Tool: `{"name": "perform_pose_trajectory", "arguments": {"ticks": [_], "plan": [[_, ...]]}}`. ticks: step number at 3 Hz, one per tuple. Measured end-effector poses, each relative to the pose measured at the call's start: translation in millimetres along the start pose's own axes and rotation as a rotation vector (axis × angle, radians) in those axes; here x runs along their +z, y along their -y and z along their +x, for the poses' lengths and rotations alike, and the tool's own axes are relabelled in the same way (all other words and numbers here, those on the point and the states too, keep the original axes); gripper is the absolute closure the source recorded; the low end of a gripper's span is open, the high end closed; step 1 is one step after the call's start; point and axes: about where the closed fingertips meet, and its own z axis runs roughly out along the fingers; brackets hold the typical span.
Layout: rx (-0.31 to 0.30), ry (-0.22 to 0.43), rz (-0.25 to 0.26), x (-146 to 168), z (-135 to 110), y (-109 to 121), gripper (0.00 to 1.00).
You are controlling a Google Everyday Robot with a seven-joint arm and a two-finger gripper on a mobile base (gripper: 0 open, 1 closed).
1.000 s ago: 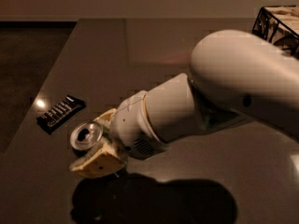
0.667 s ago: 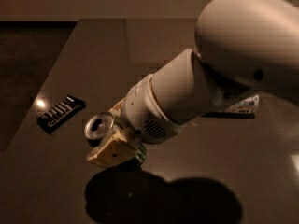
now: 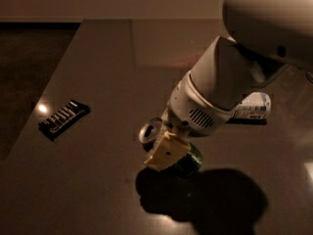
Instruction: Knock green can over
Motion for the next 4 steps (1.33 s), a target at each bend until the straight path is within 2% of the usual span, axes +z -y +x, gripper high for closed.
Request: {"name": "perform_pose_trajectory", "arguments": {"ticks": [1, 2, 3, 4], "plan": [[0.022, -0.092, -0.012, -0.9, 20.4, 8.7, 1.0], [0.02, -0.184, -0.009, 3.0, 26.6, 12.1, 0.85], [0.026, -0.267, -0.002, 9.4, 33.1, 19.7, 0.61], [0.036, -0.32, -0.001, 13.4, 39.3, 27.7, 0.38]]}}
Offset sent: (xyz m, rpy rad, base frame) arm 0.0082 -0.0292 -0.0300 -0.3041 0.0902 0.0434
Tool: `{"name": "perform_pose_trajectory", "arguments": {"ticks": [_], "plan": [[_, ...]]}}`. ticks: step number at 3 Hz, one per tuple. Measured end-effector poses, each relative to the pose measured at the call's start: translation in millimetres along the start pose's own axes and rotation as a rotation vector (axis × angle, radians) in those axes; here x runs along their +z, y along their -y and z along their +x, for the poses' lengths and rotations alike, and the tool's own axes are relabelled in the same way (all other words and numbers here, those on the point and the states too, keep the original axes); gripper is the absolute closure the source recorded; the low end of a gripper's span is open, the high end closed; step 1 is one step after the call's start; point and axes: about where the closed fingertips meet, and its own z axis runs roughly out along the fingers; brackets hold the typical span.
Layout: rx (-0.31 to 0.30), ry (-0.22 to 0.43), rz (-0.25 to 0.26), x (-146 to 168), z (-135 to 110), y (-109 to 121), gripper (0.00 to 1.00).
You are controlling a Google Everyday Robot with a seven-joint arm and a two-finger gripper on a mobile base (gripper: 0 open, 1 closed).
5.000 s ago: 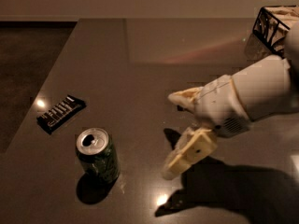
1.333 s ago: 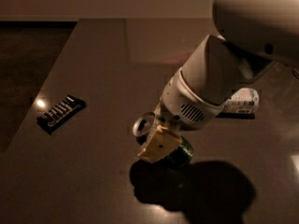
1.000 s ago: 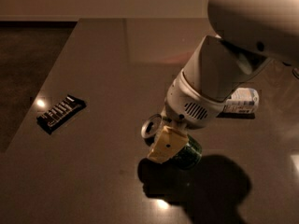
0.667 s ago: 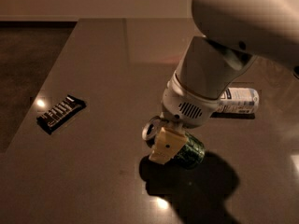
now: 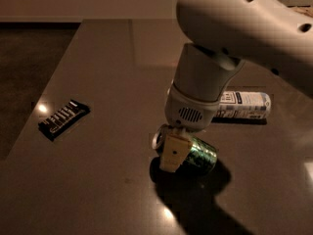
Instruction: Knock green can over
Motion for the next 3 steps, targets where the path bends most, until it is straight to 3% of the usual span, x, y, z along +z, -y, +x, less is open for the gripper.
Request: {"name": "perform_pose_trajectory", "arguments": {"ticks": [1, 2, 3], "plan": [[-0.002, -0.018, -0.002, 2.7, -0.3, 4.5, 0.15], [-0.01, -0.008, -0.007, 4.2, -2.3, 6.6, 0.0], [-0.01, -0.008, -0.006, 4.2, -2.3, 6.6, 0.0]]}}
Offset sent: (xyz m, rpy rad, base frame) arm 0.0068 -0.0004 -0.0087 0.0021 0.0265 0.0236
